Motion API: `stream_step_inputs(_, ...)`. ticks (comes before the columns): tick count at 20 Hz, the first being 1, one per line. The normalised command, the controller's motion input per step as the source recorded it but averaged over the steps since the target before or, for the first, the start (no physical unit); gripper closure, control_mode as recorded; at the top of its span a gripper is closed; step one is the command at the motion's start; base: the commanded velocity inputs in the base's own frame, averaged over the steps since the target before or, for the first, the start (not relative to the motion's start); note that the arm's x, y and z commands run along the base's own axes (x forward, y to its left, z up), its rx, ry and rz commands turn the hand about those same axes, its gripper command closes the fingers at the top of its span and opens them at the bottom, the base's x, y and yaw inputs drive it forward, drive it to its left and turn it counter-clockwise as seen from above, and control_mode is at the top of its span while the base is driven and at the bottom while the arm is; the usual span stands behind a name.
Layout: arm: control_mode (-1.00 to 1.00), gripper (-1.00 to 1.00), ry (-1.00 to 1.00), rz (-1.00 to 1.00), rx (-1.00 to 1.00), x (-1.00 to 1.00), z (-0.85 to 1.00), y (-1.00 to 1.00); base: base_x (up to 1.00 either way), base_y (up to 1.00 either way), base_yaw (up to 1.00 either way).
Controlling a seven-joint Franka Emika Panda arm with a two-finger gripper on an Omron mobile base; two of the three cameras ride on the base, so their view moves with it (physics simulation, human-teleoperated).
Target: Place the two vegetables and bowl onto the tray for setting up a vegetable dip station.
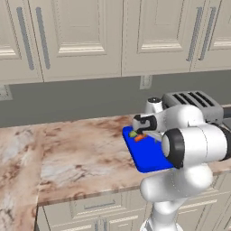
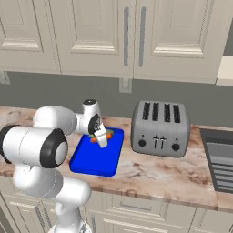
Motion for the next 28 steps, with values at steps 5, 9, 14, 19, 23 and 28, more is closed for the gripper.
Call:
stream_step_inputs(5,-1.00,-1.00,0.00,0.09,0.00,-0.62,0.18,-0.01,0.00,0.00,0.00)
stream_step_inputs(9,-1.00,-1.00,0.00,0.14,0.00,-0.62,0.19,0.00,0.00,0.00,0.00)
stream_step_inputs(14,-1.00,-1.00,0.00,0.22,0.00,-0.50,0.16,0.00,0.00,0.00,0.00)
stream_step_inputs(19,-1.00,-1.00,0.00,0.17,0.00,-0.52,0.18,0.00,0.00,0.00,0.00)
stream_step_inputs(23,-1.00,-1.00,0.00,0.11,0.00,-0.54,0.26,0.00,0.00,0.00,0.00)
stream_step_inputs(28,-1.00,-1.00,0.00,0.02,-0.01,-0.45,0.38,0.02,0.00,0.00,0.00)
